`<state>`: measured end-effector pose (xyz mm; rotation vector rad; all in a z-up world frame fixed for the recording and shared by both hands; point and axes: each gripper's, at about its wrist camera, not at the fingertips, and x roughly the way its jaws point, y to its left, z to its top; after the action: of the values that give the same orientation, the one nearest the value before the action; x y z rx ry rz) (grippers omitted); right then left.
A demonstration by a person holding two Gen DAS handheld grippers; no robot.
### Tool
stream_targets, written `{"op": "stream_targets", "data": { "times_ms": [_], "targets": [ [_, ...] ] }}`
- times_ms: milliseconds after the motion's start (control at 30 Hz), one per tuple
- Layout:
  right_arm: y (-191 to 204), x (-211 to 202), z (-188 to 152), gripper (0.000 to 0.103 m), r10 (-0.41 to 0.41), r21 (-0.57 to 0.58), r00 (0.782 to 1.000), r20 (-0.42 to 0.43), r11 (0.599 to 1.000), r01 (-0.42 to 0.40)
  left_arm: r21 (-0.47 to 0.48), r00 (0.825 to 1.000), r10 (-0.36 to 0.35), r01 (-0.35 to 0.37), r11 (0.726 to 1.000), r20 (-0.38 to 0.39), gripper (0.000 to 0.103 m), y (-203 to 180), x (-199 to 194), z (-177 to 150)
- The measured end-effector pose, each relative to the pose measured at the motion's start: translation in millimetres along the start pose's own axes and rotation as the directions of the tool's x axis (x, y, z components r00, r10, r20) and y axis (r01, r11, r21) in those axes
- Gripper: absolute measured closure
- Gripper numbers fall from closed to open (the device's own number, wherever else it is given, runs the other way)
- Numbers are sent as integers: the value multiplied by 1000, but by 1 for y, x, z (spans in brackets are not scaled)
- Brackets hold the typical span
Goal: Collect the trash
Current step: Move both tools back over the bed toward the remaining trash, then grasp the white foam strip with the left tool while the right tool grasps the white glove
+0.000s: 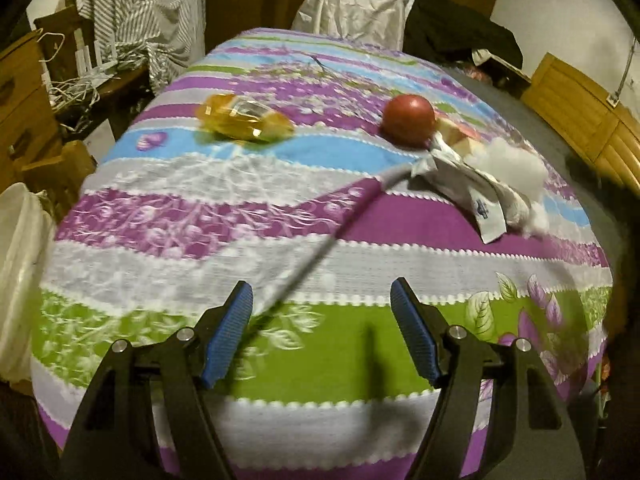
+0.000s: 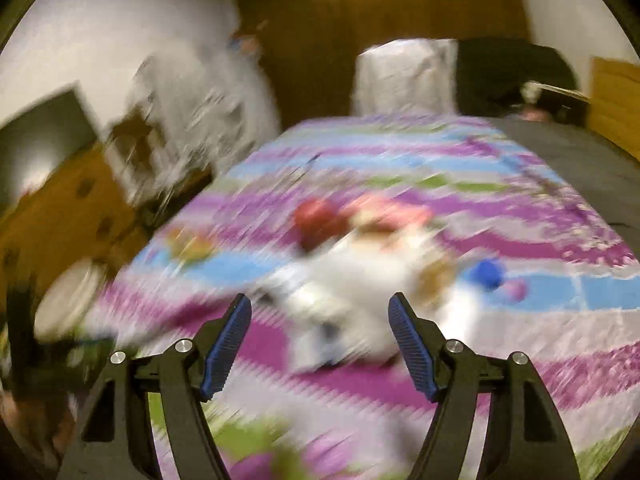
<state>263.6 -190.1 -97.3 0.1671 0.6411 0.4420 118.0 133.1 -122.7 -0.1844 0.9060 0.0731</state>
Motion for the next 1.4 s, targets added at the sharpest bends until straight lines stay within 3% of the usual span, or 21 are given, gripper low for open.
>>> {"op": "stream_targets", "data": {
  "times_ms": [100, 200, 267, 333, 367, 500, 567, 633, 667, 800, 933, 1033, 1200, 1400],
  "targets": [
    [-61, 47, 31, 31, 20, 132, 998, -51, 991, -13, -10, 1000, -6, 6, 1000, -14, 35, -5, 4, 2],
    [-67, 99, 35, 31, 61, 174, 984, -165, 984, -32, -17, 1000, -13, 13, 1000, -23, 35, -9, 4, 3],
    [-48, 115, 22, 30, 141, 181, 965, -220, 978, -102, -20, 999, -18, 17, 1000, -27, 35, -9, 3, 4],
    [-25, 105, 11, 30, 223, 171, 951, -215, 967, -188, -23, 1000, -13, 12, 1000, -23, 35, -7, 2, 4],
    [-12, 96, 5, 30, 290, 182, 931, -222, 950, -253, -27, 1000, -11, 10, 1000, -23, 35, -6, 1, 5],
    [20, 55, -7, 30, 368, 138, 909, -198, 928, -346, -40, 1000, -17, 16, 999, -19, 35, -1, -4, 6],
    [25, 33, -12, 30, 354, 113, 919, -172, 934, -339, -43, 1000, -25, 24, 999, -17, 35, -1, -7, 4],
    [29, 14, -18, 30, 283, 50, 946, -160, 959, -279, -45, 999, -30, 29, 999, -17, 35, -2, -8, 2],
    [28, 8, -23, 30, 272, 35, 948, -167, 962, -270, -50, 999, -34, 33, 998, -21, 35, -2, -8, 1],
    [15, -5, -39, 30, 233, 9, 950, -208, 972, -236, -73, 998, -57, 54, 996, -40, 35, 0, -8, -5],
    [-15, -16, -67, 29, 238, 62, 946, -219, 971, -229, -108, 990, -127, 119, 987, -67, 34, -5, -15, -10],
    [-27, -17, -83, 29, 250, 96, 940, -231, 967, -234, -141, 983, -171, 160, 977, -66, 25, -14, -23, -14],
    [-40, -20, -98, 28, 258, 125, 940, -222, 964, -235, -88, 982, -165, 157, 984, -95, 17, -48, -15, -10],
    [-44, -24, -103, 27, 266, 132, 939, -218, 961, -241, -129, 985, -102, 84, 988, -138, 17, -56, 17, 0]
  ]
}}
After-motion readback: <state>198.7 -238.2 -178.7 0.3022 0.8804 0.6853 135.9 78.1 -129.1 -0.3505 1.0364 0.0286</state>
